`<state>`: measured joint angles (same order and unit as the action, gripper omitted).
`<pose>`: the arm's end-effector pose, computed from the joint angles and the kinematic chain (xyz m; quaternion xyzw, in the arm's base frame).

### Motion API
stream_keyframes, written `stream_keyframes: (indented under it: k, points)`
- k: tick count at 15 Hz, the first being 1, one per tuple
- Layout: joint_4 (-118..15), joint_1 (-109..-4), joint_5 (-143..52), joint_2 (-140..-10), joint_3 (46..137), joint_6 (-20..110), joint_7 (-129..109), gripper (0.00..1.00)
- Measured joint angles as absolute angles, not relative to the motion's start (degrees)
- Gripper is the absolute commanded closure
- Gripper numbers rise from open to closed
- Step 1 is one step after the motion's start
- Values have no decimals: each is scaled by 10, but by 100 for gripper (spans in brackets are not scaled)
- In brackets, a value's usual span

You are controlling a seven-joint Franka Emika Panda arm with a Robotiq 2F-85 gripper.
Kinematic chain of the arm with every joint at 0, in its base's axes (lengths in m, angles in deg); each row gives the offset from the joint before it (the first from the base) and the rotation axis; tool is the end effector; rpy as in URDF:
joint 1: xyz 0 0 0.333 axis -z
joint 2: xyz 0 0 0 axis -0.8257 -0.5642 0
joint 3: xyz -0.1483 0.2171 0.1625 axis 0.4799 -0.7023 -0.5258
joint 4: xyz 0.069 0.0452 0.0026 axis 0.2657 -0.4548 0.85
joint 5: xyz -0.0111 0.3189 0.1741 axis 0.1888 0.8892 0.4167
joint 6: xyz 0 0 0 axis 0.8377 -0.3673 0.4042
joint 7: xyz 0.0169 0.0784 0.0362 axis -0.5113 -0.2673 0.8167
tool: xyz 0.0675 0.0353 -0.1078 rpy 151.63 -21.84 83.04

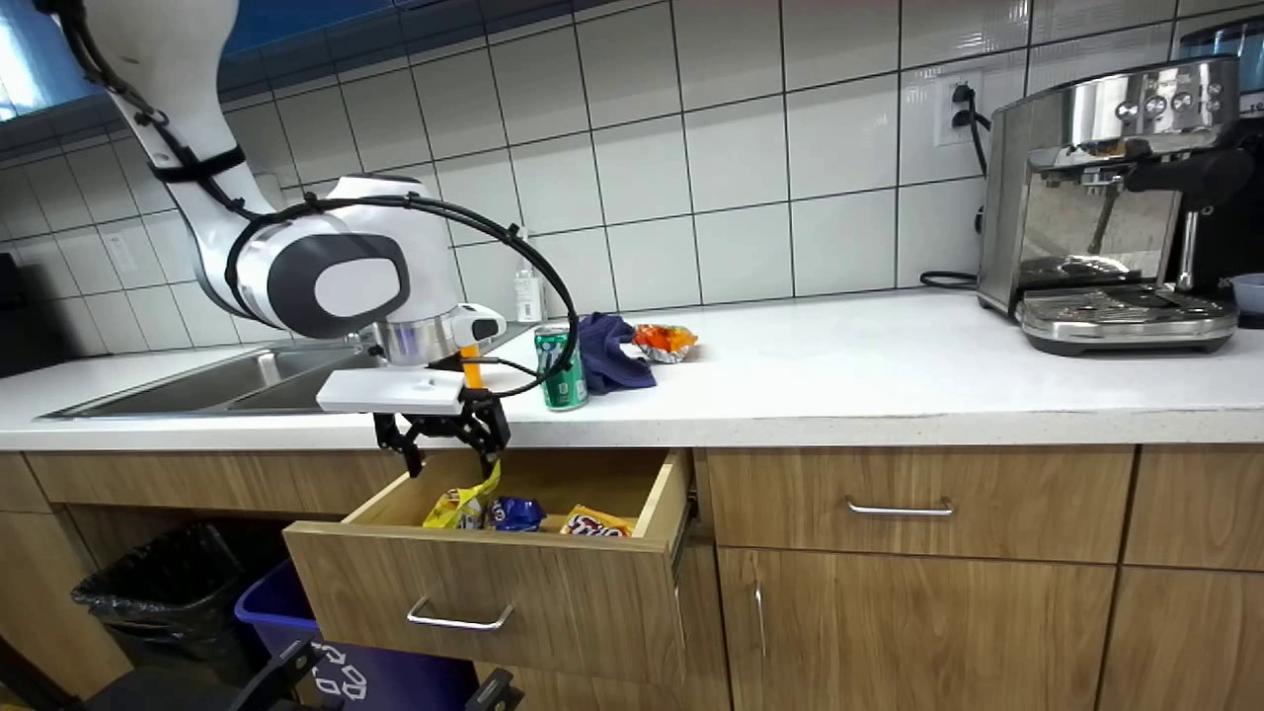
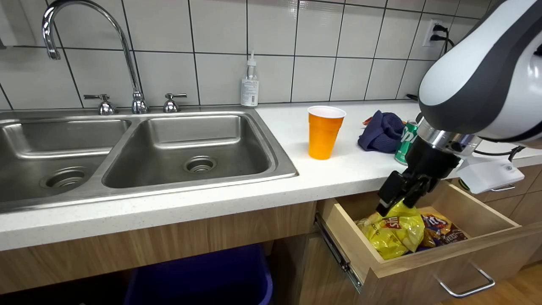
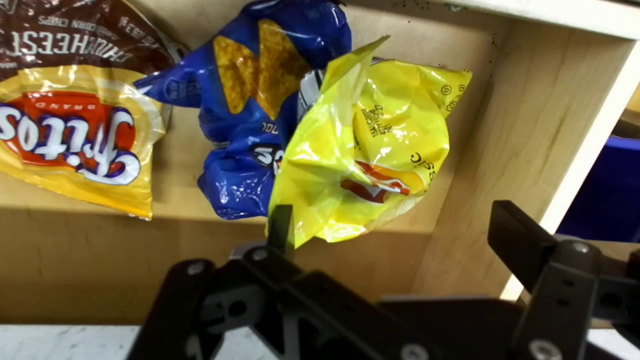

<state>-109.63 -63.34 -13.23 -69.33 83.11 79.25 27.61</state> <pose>0.4212 0.0639 0.1870 -0.9853 -0.1432 -0.0700 0.0608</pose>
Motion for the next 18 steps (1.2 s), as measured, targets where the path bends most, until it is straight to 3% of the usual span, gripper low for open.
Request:
stream_keyframes:
  k: [18]
  points:
    - [-1090,-633,-133,-730,833,826,276,0]
